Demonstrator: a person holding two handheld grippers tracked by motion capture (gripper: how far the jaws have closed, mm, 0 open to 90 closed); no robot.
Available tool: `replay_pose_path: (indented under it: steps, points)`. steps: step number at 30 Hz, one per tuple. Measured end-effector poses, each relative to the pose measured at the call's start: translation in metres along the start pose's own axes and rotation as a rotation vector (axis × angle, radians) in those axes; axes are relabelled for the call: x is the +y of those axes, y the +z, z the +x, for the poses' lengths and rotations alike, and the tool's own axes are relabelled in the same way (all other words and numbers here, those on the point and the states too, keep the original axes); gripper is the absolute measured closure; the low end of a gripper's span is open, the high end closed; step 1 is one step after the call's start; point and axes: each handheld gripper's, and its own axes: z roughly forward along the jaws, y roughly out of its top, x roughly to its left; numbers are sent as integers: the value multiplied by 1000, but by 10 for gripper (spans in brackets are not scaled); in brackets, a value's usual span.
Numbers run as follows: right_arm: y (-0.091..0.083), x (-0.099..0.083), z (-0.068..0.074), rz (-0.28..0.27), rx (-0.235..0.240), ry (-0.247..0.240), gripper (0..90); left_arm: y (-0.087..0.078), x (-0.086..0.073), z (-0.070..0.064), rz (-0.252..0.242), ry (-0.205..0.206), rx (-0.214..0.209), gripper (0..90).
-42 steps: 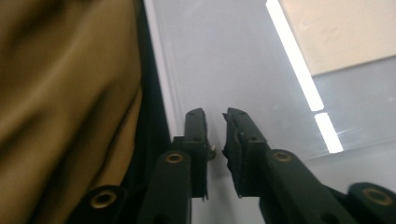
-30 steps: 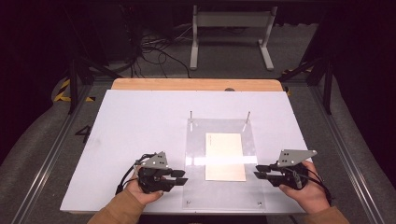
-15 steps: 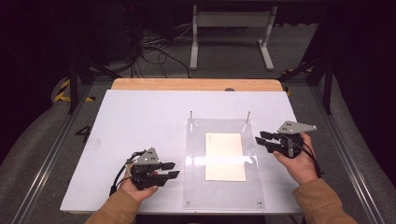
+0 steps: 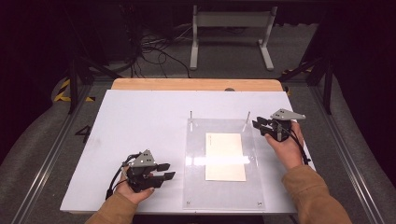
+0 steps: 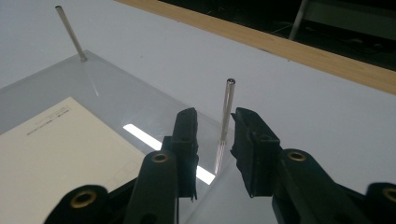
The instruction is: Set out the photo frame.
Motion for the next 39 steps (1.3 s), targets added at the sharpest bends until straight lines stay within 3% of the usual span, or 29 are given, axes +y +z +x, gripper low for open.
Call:
replay_pose_path:
  steps: [6,12,18,21,24,28,32,39]
  points:
    - [17,14,-4,7,-26,-8,674,-1,0,1,-6,-5,2,595]
    - [35,13,-4,24,-41,-39,621,0,0,2,-5,-6,-2,593]
    - [44,12,-7,30,-37,-54,819,0,0,2,-6,-6,1,592]
    - [46,11,-8,29,-30,-31,846,1,0,3,-9,-11,1,592]
    - [47,8,-11,13,-10,25,855,1,0,2,-7,-9,-5,591]
    - [48,9,-13,14,-7,32,857,2,0,2,-5,0,-5,590]
    - [52,0,-19,-49,19,100,858,2,0,2,-6,3,-6,590]
    - [56,-3,-22,-70,24,128,858,1,-1,4,-16,-1,3,590]
